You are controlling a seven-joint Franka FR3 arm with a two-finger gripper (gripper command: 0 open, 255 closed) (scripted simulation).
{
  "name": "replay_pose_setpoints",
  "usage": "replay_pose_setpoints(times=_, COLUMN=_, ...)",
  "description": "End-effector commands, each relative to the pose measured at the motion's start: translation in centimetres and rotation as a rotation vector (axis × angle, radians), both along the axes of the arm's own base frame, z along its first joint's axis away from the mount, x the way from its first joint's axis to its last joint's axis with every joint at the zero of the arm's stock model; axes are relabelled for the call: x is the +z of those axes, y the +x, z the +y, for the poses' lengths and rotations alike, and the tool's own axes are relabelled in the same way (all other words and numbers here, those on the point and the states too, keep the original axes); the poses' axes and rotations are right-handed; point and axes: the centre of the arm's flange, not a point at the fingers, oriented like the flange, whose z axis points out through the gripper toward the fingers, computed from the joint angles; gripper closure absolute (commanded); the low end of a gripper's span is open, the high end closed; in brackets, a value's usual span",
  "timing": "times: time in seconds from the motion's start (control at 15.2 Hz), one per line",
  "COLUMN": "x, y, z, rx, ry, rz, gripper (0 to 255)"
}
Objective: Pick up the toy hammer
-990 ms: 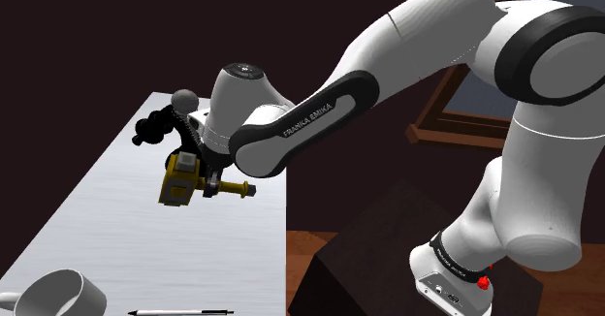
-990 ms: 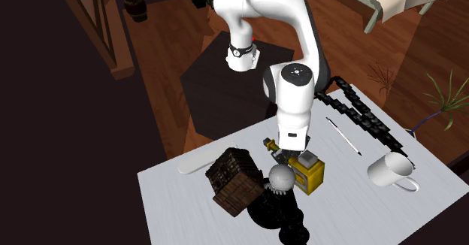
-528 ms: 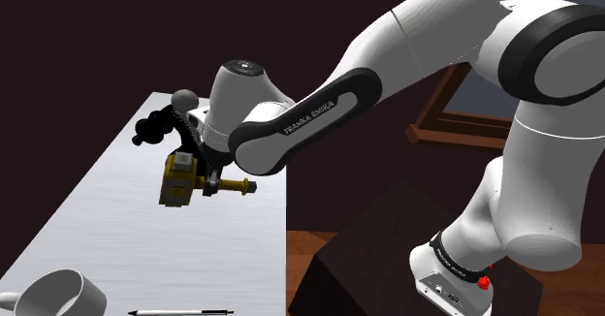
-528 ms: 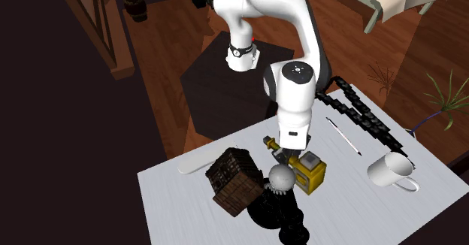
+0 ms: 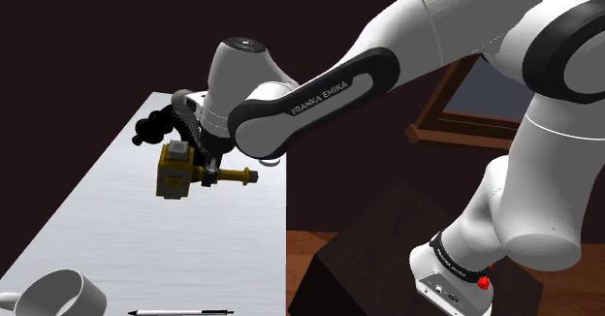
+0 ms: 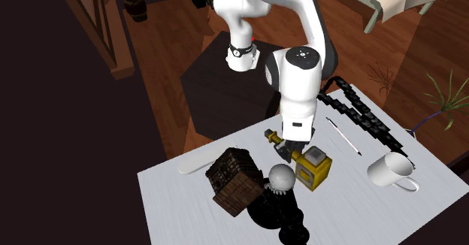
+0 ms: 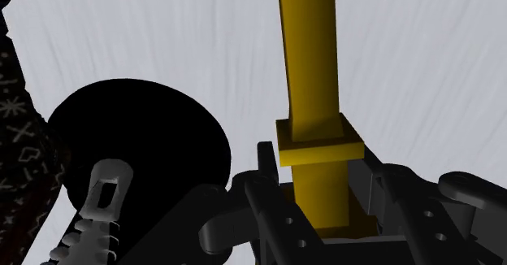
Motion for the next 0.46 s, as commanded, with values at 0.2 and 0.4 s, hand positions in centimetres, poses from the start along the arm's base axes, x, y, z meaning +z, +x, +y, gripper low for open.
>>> replay_pose_setpoints(times=0.2, x=2.7, y=0.0, z=0.0, rx=0.0, ry=0.001, rz=-0.001, gripper=255)
replay_pose_setpoints(times=0.4, x=3.3, y=0.0, z=0.0, rx=0.0, ry=0.001, rz=-0.001, gripper=255)
